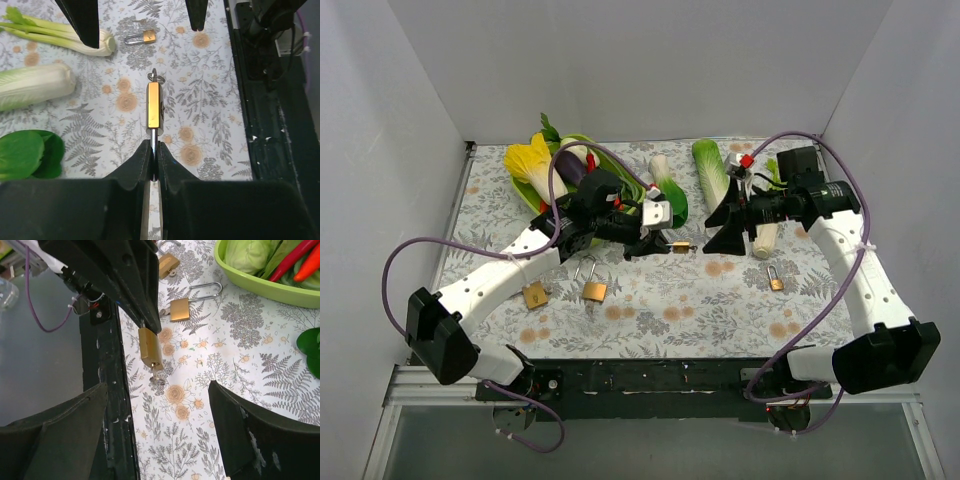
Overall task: Lock with the key
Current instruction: Pick up the lock from the center of the board.
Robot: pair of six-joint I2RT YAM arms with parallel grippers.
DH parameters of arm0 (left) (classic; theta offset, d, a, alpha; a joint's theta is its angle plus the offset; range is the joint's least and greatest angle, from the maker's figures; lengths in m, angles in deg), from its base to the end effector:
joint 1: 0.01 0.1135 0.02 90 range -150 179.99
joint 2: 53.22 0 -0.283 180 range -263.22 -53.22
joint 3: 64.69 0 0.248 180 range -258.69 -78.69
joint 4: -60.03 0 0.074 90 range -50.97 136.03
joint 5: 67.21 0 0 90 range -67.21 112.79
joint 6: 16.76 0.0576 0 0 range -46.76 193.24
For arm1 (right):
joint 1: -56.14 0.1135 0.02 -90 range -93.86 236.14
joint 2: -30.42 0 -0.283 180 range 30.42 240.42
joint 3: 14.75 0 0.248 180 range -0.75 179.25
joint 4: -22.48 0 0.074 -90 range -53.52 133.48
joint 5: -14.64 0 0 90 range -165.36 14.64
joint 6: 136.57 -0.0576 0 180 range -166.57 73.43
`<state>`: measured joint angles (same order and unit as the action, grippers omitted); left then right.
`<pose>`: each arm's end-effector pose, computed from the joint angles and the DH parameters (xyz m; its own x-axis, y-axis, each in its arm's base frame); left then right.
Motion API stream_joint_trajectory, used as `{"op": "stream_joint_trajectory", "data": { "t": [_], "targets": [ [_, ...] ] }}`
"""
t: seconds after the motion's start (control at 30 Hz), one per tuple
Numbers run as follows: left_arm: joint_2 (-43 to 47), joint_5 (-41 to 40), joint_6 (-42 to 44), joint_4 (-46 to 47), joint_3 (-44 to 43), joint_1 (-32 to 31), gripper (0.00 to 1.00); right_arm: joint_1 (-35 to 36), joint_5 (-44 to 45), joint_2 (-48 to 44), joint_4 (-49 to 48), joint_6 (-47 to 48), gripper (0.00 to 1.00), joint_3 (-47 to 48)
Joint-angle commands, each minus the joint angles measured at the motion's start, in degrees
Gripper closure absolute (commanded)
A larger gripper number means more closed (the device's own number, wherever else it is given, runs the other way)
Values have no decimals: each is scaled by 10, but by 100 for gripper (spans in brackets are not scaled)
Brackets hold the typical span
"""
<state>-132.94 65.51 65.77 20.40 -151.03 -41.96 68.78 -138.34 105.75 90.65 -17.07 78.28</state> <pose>0.2070 -0.2386 0.3572 -0.5206 0.3395 -0.7834 0.8538 0.2120 -0.4755 0.2311 0.1044 0.3854 -0.3336 -0.3041 -0.8923 -0.9387 0.1947 0.2846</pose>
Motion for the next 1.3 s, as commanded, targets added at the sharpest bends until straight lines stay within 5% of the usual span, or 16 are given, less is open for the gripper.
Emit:
{"op": "stream_joint_trajectory", "data": {
  "t": [0.0,0.33,0.53,0.6,0.67,0.8,0.9,1.13,1.27],
  "targets": [
    [4,59,-51,-5,-34,2,100,29,20,-21,4,51,13,-18],
    [2,84,-86,4,-47,2,100,113,70,-37,-91,-3,25,-55],
    [9,87,-89,1,-43,2,100,142,93,-37,-121,-19,61,-62],
    [7,87,-93,1,-43,2,100,145,95,-39,-126,-25,86,-62],
    [7,83,-97,-4,-43,2,100,147,101,-43,-134,-32,99,-63],
    [12,61,-112,-26,-41,14,41,147,112,-48,-135,-36,99,-60],
    [18,74,-92,-64,-34,37,40,147,114,-50,-134,-36,99,-44],
    [39,57,-103,-35,-4,43,59,147,94,-48,-130,-37,99,-35],
    [32,60,-101,-28,-9,43,60,147,86,-44,-137,-49,99,-33]
  ]
}}
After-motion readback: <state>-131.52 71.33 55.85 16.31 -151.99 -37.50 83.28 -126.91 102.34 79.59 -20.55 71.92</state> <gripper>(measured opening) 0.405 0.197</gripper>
